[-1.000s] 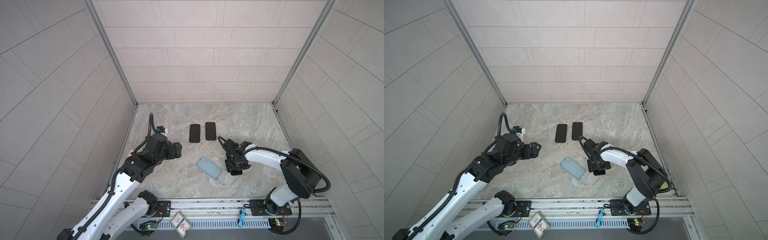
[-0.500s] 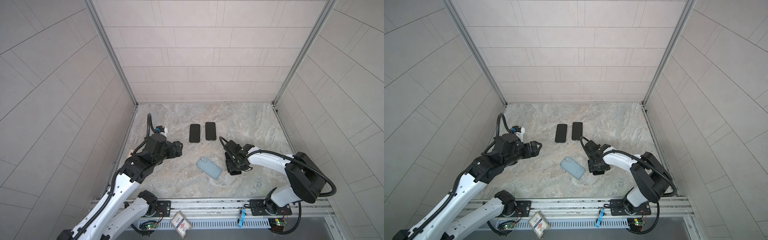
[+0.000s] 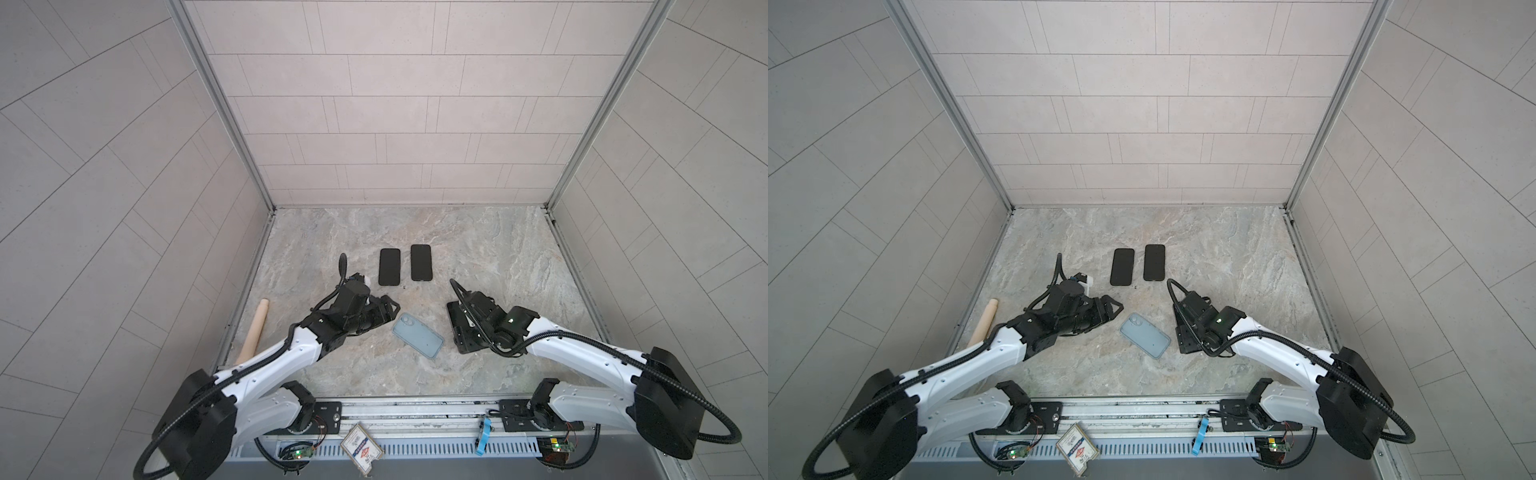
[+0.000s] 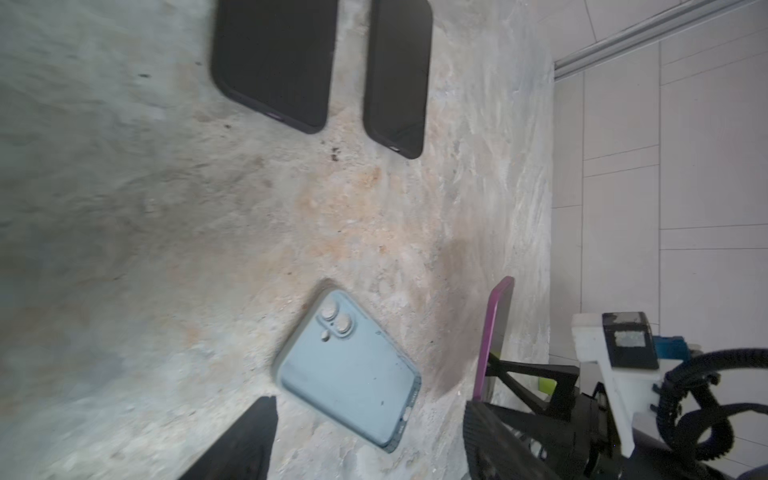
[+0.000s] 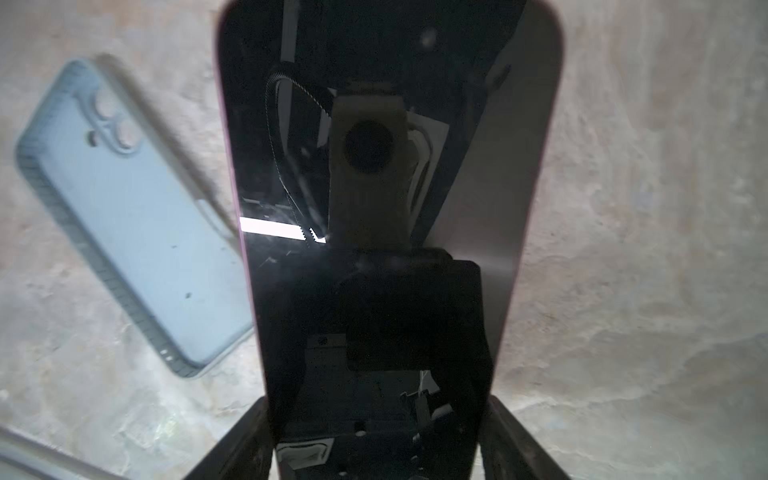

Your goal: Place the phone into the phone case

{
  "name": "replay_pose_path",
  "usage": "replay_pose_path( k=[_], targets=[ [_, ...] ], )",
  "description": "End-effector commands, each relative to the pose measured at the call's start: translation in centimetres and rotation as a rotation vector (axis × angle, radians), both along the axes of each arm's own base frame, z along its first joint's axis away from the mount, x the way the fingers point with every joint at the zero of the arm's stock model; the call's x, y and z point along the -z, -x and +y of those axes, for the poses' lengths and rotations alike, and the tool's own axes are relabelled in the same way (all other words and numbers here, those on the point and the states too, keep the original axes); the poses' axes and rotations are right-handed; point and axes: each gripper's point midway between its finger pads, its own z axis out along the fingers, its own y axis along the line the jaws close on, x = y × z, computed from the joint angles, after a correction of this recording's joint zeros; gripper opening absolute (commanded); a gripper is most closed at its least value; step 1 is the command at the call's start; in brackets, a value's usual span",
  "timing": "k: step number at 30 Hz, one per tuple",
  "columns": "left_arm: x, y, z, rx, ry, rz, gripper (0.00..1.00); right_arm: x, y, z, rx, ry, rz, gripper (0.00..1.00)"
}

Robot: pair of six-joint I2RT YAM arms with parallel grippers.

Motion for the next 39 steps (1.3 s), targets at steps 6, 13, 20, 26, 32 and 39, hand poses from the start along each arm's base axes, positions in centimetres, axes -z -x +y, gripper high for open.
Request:
replay_pose_path(
  k=[6,13,20,26,32,39],
  targets=[
    [-1.7,-1.7,-6.1,0.073,0.209,0.001,0.76,-2.1,0.1,3.9,-0.136,-0.144,-0.069,0.52],
    [-0.5,-1.4,-9.7,0.134,0.248,0.046,0.69,-2.0,0.2,5.2,-0.182,-0.14,-0.06,0.52],
    [0.0,-1.4,-12.0,0.167,0.329,0.076,0.51,-1.9,0.2,5.2,-0.185,-0.134,-0.055,0.51],
    [0.4,-1.1,-12.5,0.179,0.333,0.086,0.37,-1.9,0.2,5.2,-0.185,-0.132,-0.056,0.51],
    [0.2,-0.7,-12.7,0.193,0.338,0.092,0.16,-2.0,0.2,5.2,-0.183,-0.133,-0.059,0.51],
    [0.5,-0.2,-12.4,0.201,0.336,0.098,0.0,-3.3,0.0,4.3,-0.147,-0.147,-0.112,0.7]
  ],
)
